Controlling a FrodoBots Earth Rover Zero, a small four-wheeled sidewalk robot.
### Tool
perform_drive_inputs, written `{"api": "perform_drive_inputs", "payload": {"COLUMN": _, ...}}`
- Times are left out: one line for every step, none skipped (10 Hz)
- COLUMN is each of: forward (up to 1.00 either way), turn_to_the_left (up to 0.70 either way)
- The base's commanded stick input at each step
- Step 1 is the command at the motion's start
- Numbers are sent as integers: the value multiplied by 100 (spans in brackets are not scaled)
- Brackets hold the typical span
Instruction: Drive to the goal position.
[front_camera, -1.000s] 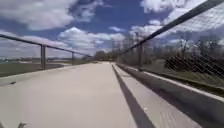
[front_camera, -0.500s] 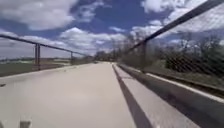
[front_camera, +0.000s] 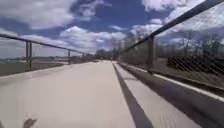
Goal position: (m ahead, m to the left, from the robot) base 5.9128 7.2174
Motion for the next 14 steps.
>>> {"api": "perform_drive_inputs", "payload": {"forward": 100, "turn_to_the_left": 0}}
{"api": "perform_drive_inputs", "payload": {"forward": 100, "turn_to_the_left": 0}}
{"api": "perform_drive_inputs", "payload": {"forward": 100, "turn_to_the_left": 0}}
{"api": "perform_drive_inputs", "payload": {"forward": 100, "turn_to_the_left": 0}}
{"api": "perform_drive_inputs", "payload": {"forward": 100, "turn_to_the_left": 0}}
{"api": "perform_drive_inputs", "payload": {"forward": 100, "turn_to_the_left": 0}}
{"api": "perform_drive_inputs", "payload": {"forward": 100, "turn_to_the_left": 0}}
{"api": "perform_drive_inputs", "payload": {"forward": 100, "turn_to_the_left": 0}}
{"api": "perform_drive_inputs", "payload": {"forward": 100, "turn_to_the_left": 0}}
{"api": "perform_drive_inputs", "payload": {"forward": 100, "turn_to_the_left": 0}}
{"api": "perform_drive_inputs", "payload": {"forward": 100, "turn_to_the_left": 0}}
{"api": "perform_drive_inputs", "payload": {"forward": 100, "turn_to_the_left": 0}}
{"api": "perform_drive_inputs", "payload": {"forward": 100, "turn_to_the_left": 0}}
{"api": "perform_drive_inputs", "payload": {"forward": 100, "turn_to_the_left": 0}}
